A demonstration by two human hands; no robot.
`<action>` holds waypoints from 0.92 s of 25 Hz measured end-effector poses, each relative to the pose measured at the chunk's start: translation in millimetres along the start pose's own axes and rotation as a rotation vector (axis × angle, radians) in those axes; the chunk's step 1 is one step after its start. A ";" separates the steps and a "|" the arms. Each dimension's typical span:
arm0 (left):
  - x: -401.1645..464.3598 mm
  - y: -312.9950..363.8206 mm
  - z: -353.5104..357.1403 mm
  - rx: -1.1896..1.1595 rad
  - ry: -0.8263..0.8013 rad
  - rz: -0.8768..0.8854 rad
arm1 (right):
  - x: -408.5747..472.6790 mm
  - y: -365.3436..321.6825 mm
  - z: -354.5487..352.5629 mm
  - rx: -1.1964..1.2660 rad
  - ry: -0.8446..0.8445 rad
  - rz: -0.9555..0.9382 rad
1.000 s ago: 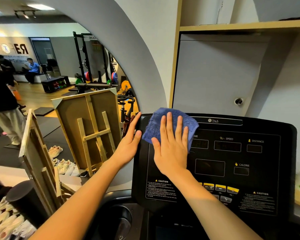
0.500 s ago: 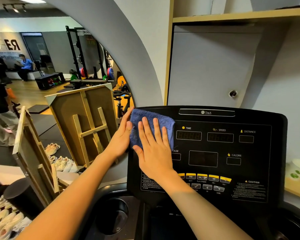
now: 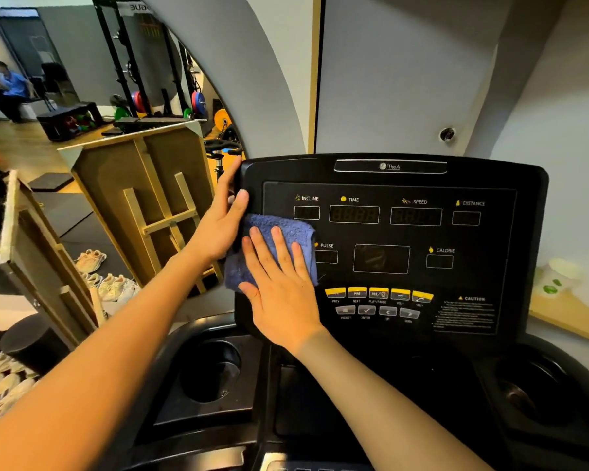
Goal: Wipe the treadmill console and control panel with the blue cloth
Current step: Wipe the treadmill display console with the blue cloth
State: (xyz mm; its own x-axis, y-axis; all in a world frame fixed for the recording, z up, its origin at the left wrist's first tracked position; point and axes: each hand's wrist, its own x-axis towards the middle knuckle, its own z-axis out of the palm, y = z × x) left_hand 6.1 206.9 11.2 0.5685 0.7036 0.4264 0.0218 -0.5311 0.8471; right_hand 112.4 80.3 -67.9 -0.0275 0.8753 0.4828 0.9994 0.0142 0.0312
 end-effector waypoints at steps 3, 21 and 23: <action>-0.2 0.2 2.1 0.004 0.018 -0.005 | -16.6 -5.1 9.4 0.008 -0.041 -0.009; -7.2 17.2 10.0 0.022 0.021 -0.029 | -97.4 0.8 42.0 0.093 0.004 -0.118; -7.6 17.9 10.0 0.025 0.019 -0.039 | -102.1 7.0 41.6 0.117 0.034 -0.128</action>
State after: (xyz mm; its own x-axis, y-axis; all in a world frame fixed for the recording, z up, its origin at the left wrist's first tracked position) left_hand 10.4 187.4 19.9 0.5509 0.7327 0.3994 0.0640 -0.5143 0.8552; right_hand 123.0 11.1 -153.3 -0.1538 0.8458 0.5108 0.9832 0.1825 -0.0062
